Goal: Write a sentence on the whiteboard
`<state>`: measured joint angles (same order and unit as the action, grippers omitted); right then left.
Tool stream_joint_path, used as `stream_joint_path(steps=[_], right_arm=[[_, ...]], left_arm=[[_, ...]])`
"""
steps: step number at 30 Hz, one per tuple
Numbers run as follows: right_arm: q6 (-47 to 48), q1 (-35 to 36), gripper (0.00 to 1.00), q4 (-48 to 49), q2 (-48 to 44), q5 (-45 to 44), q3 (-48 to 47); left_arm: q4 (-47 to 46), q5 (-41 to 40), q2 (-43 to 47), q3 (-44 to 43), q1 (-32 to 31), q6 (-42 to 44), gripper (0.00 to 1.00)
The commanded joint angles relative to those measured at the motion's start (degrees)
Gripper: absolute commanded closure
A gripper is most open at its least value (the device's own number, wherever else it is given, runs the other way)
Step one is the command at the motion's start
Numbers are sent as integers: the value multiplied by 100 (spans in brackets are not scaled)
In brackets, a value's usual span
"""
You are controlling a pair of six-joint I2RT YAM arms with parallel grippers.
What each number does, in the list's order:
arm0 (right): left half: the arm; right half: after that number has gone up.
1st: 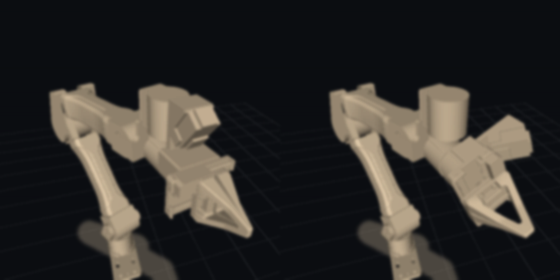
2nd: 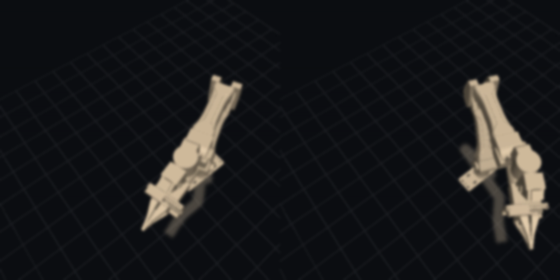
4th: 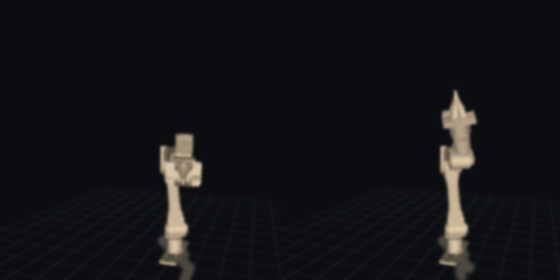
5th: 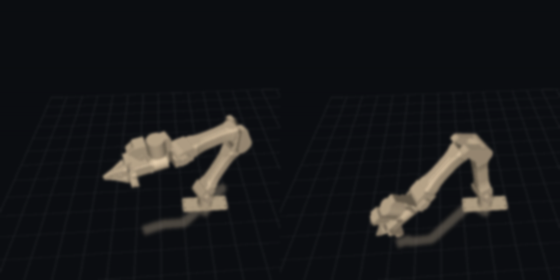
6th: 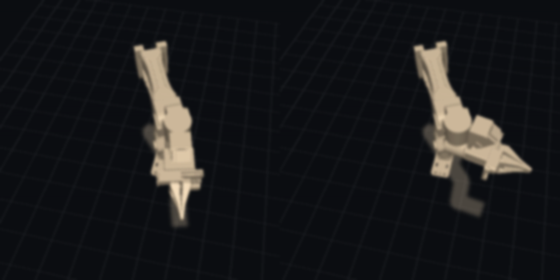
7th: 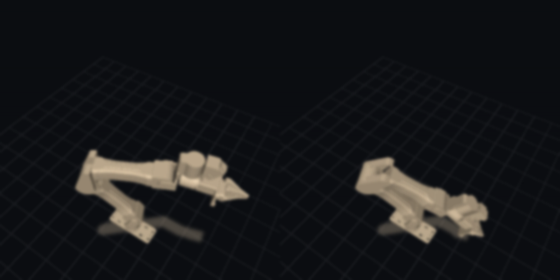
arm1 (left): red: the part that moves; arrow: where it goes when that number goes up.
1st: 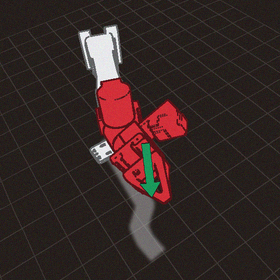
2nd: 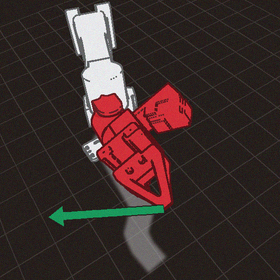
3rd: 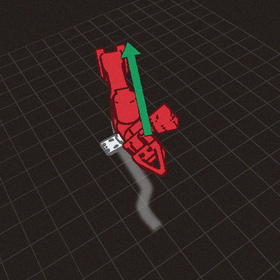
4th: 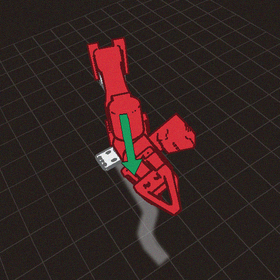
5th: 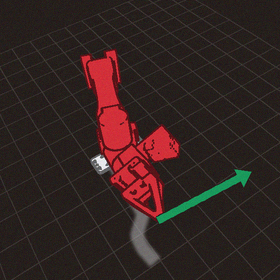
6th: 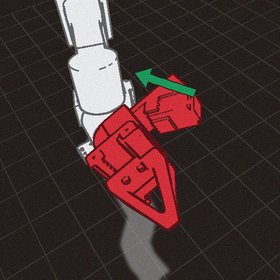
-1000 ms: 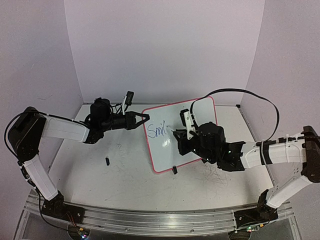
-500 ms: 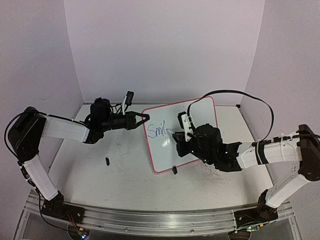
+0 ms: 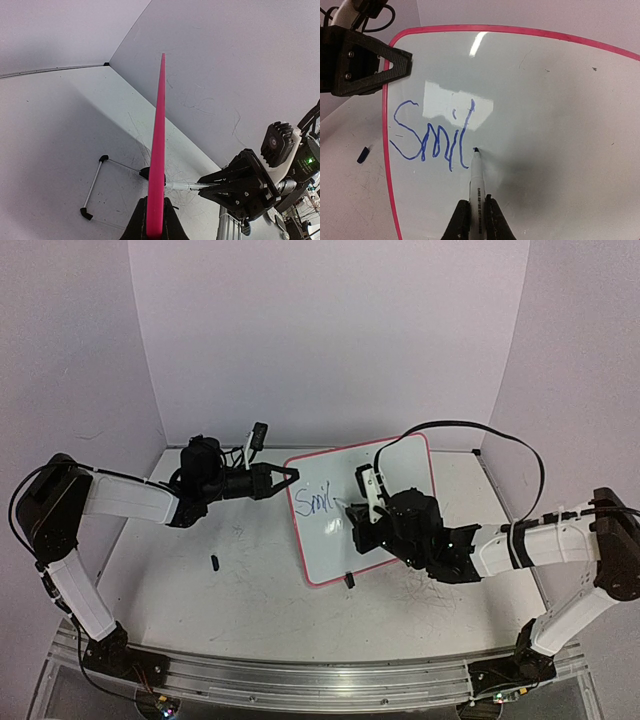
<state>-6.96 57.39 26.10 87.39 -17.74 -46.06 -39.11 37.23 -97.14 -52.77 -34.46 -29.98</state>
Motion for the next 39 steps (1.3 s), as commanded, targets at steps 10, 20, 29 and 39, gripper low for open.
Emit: stream_joint_path(steps=[10, 20, 29, 39], right_arm=[[16, -36, 100, 193, 60, -371, -119], [113, -34, 100, 306, 209, -267, -247], [136, -35, 100, 290, 246, -131, -272], [48, -25, 100, 127, 230, 46, -206]], left_arm=[[296, 162, 19, -41, -175, 228, 100], [305, 163, 30, -41, -175, 229, 100], [304, 170, 20, -44, -175, 239, 100], [304, 170, 34, -44, -175, 231, 100]])
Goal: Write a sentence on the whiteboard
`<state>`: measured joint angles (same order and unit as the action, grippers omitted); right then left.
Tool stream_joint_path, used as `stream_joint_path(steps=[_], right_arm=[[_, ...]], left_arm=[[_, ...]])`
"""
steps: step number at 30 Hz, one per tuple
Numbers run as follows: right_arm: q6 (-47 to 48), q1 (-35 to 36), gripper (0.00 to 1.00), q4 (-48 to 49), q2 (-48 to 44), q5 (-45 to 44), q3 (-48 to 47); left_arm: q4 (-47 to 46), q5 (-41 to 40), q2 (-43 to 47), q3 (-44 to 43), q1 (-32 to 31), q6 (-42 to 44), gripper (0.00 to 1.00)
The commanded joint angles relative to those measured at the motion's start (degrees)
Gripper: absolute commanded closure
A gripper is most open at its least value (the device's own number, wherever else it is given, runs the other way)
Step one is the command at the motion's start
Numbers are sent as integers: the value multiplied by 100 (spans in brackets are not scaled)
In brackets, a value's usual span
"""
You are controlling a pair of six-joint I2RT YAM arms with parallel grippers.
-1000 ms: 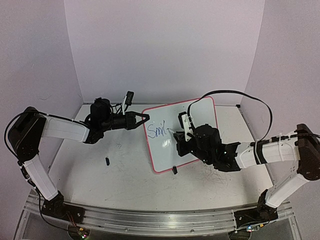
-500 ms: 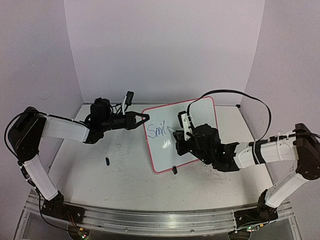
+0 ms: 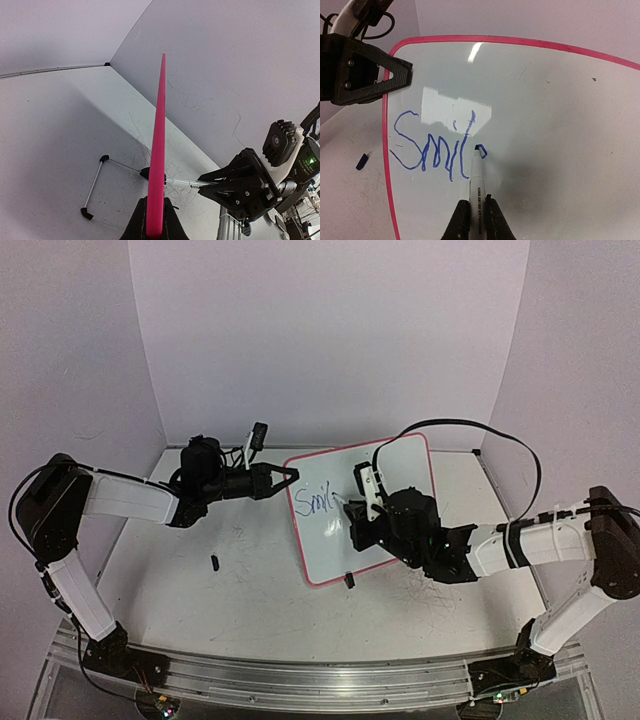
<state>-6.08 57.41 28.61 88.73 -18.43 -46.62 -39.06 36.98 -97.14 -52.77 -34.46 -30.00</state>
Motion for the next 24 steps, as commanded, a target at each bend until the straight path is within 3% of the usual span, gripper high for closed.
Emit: stream_joint_path(steps=[1, 24], right_arm=[[-57, -25, 100, -135, 88, 121, -135], [-239, 57, 100, -332, -147, 38, 226]], left_arm=[[299, 195, 34, -43, -175, 233, 100], [296, 204, -6, -56, -175, 225, 100]])
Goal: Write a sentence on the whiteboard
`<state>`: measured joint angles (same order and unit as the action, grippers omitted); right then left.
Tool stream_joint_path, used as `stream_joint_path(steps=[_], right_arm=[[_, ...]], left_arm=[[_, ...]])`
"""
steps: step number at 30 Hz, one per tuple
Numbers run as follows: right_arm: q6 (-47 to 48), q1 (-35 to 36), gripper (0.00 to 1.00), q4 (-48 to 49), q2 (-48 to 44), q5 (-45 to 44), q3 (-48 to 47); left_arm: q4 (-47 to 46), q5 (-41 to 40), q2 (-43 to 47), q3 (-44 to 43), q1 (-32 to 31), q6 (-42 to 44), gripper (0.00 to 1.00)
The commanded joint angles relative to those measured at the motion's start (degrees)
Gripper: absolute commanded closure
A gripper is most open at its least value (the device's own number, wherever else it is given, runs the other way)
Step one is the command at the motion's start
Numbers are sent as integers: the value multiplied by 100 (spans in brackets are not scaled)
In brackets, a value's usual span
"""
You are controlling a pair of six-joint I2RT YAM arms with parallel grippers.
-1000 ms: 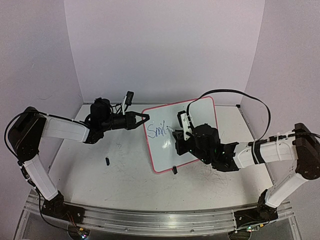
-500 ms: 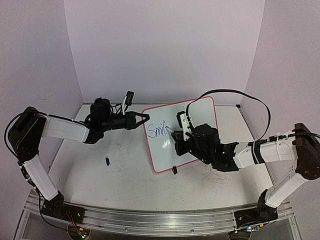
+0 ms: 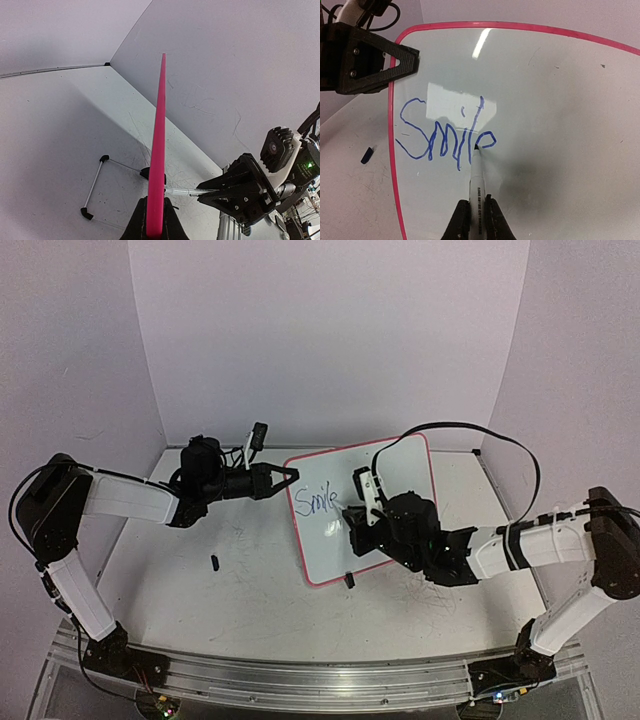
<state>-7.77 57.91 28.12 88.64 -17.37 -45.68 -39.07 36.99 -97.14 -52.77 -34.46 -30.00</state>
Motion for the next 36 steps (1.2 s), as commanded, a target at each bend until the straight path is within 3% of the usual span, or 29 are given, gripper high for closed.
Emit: stream_joint_path(steps=[1, 13, 19, 36], right_arm=[[-74, 8, 100, -296, -148, -91, 141], [-33, 8, 100, -348, -267, -440, 162], [115, -23, 100, 154, -648, -264, 299], [106, -96, 100, 42, -229, -196, 111]], left_arm=[[301, 202, -6, -54, -176, 223, 100], [301, 215, -41, -66, -184, 214, 100], [297, 210, -29, -54, -185, 215, 100], [299, 212, -21, -52, -184, 229, 100]])
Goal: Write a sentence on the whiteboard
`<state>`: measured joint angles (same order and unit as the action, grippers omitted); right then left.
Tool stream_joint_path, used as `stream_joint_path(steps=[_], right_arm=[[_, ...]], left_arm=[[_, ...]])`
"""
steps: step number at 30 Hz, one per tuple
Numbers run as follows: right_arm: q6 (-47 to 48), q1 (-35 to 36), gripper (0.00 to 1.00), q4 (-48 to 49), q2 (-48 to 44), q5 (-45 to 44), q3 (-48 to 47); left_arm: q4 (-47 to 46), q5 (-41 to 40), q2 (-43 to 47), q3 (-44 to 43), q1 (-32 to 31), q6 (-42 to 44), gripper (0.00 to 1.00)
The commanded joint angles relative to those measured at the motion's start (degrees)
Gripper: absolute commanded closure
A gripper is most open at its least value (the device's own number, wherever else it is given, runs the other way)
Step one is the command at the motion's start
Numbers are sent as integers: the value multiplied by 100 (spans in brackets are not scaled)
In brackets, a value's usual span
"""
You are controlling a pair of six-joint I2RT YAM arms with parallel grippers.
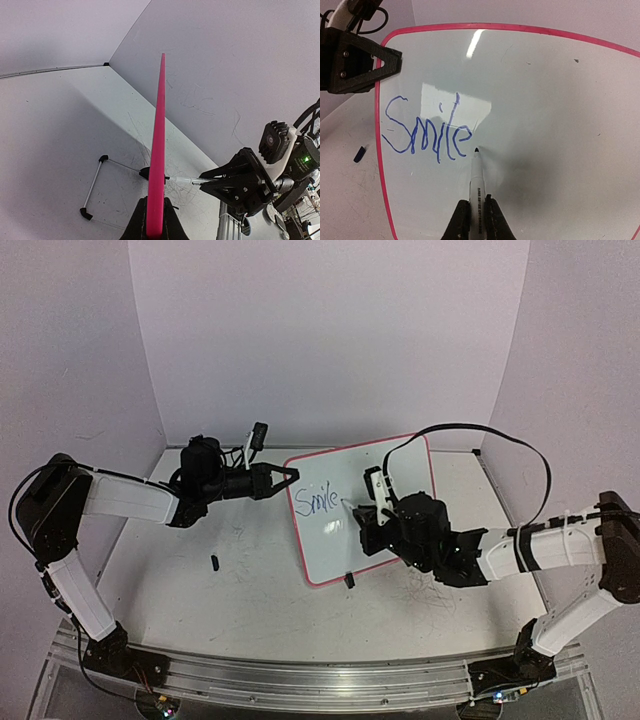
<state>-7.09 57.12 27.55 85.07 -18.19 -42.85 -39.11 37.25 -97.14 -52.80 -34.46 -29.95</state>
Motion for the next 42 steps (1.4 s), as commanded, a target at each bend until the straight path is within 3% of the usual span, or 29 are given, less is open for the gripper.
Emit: stream_joint_path(steps=[1, 21, 26, 31, 36, 42], right_arm=[[18, -24, 100, 84, 146, -159, -176], [-176, 34, 100, -661, 190, -245, -352], [-532, 308, 100, -861, -962, 1078, -313], [-341, 103, 100, -991, -1997, 249, -415], [276, 14, 100, -1404, -1820, -808, -522], [767, -117, 100, -742, -1788, -758, -208]], left_arm=[[301, 186, -17, -48, -184, 222, 100], [306, 186, 1, -45, -186, 225, 100], [312, 187, 15, -56, -184, 236, 100], [311, 165, 27, -47, -186, 258, 100], [321, 150, 11, -50, -184, 289, 100], [352, 102, -6, -39, -184, 355, 100]])
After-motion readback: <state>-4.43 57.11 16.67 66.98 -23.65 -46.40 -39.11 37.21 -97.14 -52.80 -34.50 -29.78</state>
